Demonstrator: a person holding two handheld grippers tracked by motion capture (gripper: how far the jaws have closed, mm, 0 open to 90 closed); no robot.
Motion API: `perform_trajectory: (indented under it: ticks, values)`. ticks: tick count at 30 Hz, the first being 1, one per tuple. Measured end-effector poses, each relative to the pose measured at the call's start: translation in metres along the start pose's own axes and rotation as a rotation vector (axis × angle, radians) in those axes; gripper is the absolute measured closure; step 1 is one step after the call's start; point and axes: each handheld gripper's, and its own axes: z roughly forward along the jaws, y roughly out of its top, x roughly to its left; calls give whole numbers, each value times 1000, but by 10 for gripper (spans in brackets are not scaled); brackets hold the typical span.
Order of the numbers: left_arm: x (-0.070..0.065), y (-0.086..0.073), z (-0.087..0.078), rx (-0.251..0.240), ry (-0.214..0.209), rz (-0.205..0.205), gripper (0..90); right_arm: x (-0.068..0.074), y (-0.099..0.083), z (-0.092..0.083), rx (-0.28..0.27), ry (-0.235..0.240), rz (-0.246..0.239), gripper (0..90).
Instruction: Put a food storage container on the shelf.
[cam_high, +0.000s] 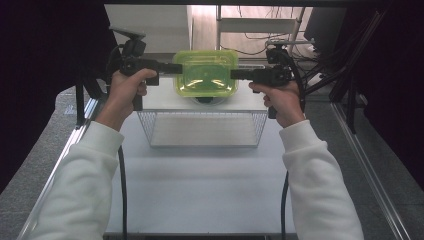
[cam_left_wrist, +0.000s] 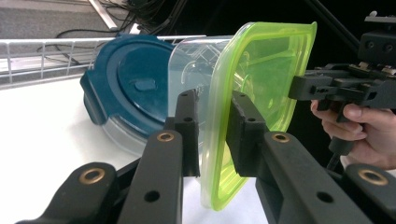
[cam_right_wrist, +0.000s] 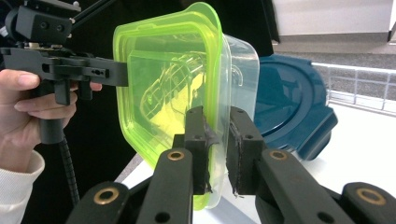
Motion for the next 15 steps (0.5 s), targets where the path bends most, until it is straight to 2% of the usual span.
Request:
perform_trajectory:
  ticks: [5,10,13,15]
  values:
    - [6,12,9,15,17,-22,763,-8,10,4,10,-8,25,792]
    - [18,17,20,48,27,-51,765,-23,14,15,32,-7,89,794]
    - [27,20,24,49,5,-78,760,-32,14,21,41,2,136,789]
    - [31,22,26,52,0,-93,755,-37,16,23,38,9,148,782]
